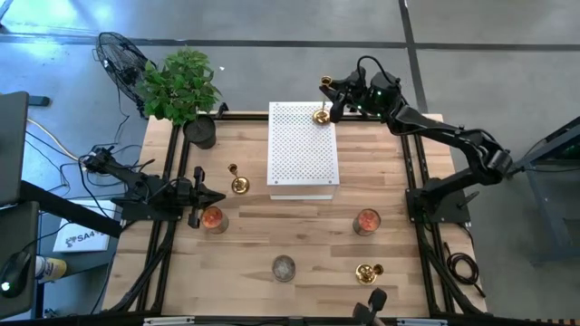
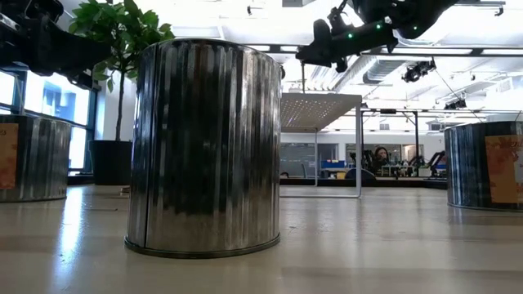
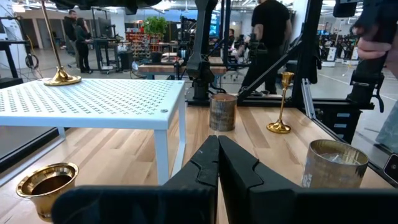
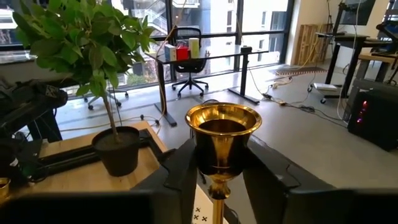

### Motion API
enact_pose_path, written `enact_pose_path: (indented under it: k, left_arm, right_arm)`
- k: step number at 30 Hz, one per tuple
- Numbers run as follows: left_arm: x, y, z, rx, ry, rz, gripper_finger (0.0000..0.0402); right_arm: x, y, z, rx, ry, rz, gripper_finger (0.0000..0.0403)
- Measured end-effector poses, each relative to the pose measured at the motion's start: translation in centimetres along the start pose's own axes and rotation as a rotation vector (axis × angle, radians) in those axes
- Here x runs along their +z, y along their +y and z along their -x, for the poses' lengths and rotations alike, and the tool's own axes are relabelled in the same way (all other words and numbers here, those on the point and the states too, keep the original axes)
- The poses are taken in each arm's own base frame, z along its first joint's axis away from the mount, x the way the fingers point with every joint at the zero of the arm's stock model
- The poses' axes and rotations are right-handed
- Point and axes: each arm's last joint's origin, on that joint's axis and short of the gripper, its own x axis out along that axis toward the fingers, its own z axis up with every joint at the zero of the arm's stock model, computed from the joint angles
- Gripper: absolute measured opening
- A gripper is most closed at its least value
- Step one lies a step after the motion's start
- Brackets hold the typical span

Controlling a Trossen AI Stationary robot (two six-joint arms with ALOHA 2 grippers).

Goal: Pick & Place candle stick holders
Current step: Put the right golden candle holder on the shelf, then put the left orange scented candle on the shelf

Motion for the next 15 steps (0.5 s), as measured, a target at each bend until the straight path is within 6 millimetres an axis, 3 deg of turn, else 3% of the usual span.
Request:
enact_pose_path:
  k: [4,7,15]
  left_arm:
    - [0.00,0.00,0.00,0.000,0.000,0.000,0.0001]
    - [0.01,0.00,0.00,0.000,0.000,0.000,0.0001]
    - [0.00,0.00,0.00,0.000,0.000,0.000,0.0001]
  right_arm:
    - [-0.35,-0.01,-0.10,0.000,0.019,-0.044,0.0190]
    - [-0.25,0.02,-0.06,0.002,0.011,-0.049,0.0225]
    - [-0.22,0.07,-0.06,0.020,0.009,-0.047,0.0242]
